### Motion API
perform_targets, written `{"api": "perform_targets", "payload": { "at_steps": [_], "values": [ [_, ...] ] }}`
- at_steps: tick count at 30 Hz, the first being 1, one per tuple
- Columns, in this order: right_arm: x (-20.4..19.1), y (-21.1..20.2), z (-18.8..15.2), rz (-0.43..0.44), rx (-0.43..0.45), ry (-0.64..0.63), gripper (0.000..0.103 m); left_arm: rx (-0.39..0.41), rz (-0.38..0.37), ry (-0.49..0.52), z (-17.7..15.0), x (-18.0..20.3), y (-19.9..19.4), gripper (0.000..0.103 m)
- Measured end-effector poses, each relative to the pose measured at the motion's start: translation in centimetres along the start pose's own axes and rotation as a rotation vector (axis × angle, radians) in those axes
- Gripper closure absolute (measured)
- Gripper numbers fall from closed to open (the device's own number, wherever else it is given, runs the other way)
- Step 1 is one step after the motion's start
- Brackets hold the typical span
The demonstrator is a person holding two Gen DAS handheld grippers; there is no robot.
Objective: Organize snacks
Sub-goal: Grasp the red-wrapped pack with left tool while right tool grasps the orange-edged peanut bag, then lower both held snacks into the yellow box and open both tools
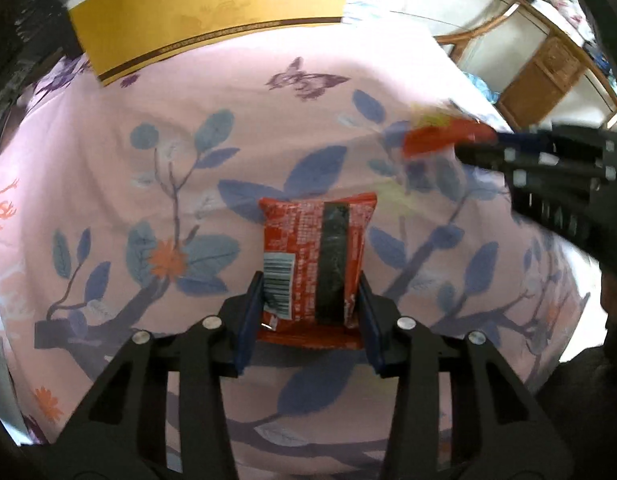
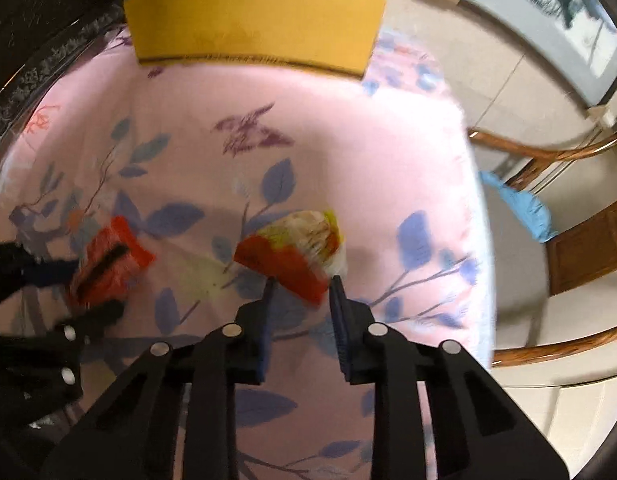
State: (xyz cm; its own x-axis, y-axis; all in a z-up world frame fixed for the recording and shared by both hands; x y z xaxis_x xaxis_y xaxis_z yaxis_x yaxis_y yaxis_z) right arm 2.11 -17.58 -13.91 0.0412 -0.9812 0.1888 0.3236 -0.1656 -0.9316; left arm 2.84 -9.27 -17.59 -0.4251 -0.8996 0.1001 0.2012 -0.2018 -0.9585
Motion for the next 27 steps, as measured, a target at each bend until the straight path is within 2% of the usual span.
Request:
{"api": "perform_targets", "payload": {
  "at_steps": [4,8,10,11,12,13,14,16,18,20,21,22,23,24,27],
  "values": [
    [1.6,-2.6,0.7,-0.061,0.073,0.031,0.088,0.014,-0.017,0.017,0.4,-0.3,-0.6,0.059],
    [2.9,-2.9,0.1,-0.022,0.069,0.093,0.088,-0.025,-0.038,-0.024,-0.3,-1.7,-0.3,0.059],
    [4.0,-2.6,-0.4,-0.007,0.047,0.141,0.082,-0.026,-0.088,-0.043,-0.3,-1.9,-0.6,0.059],
    [4.2,-2.3,-0.4,-0.014,0.036,0.153,0.062,-0.02,-0.113,-0.048,-0.3,-1.9,-0.8,0.059],
    [4.5,-2.1,-0.5,-0.031,0.032,0.159,0.02,-0.006,-0.131,-0.044,-0.1,-1.7,-1.3,0.059],
    [4.7,-1.9,-0.3,-0.028,0.042,0.156,0.005,0.002,-0.134,-0.038,0.0,-1.5,-1.6,0.059],
    [4.5,-1.9,0.3,-0.001,0.076,0.157,0.001,0.008,-0.126,-0.03,0.2,-1.5,-1.8,0.059],
    [4.0,-1.6,1.6,0.052,0.123,0.161,0.001,0.012,-0.12,-0.031,0.3,-1.5,-2.0,0.059],
    [3.8,0.3,3.6,0.008,0.128,0.171,0.001,0.002,-0.112,-0.039,0.2,-1.7,-2.2,0.059],
    [3.5,2.5,4.6,0.008,0.088,0.194,0.003,-0.001,-0.064,-0.025,0.4,-1.8,-2.3,0.059],
    [3.1,3.8,4.7,0.064,0.051,0.213,0.03,0.01,-0.021,-0.008,0.6,-1.9,-2.6,0.059],
    [2.8,5.0,4.5,0.101,-0.001,0.231,0.048,0.02,-0.004,-0.004,0.9,-1.9,-2.9,0.059],
    [2.8,5.7,4.1,0.085,-0.041,0.236,0.052,0.026,-0.001,-0.008,1.1,-1.9,-3.1,0.059],
    [2.7,5.6,3.9,0.061,-0.045,0.222,0.055,0.03,-0.001,-0.015,1.3,-2.0,-3.2,0.059],
    [2.1,3.4,3.6,0.077,-0.032,0.179,0.059,0.043,0.001,-0.014,1.9,-2.2,-3.7,0.059]
  ]
}}
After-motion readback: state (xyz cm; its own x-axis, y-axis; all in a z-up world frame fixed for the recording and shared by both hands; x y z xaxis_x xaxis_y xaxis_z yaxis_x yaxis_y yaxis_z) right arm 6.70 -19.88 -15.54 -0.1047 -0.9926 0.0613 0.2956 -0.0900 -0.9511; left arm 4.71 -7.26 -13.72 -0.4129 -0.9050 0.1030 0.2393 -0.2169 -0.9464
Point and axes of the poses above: each gripper's, at about its wrist camera, not at the fingertips, and y roughly the way its jaws point, x to its right, z to its top, the point moved 7 cm from there along y, roughly the way its jaws point, and after that the axes turned 9 degrees about -x, right-handed, at the moved point
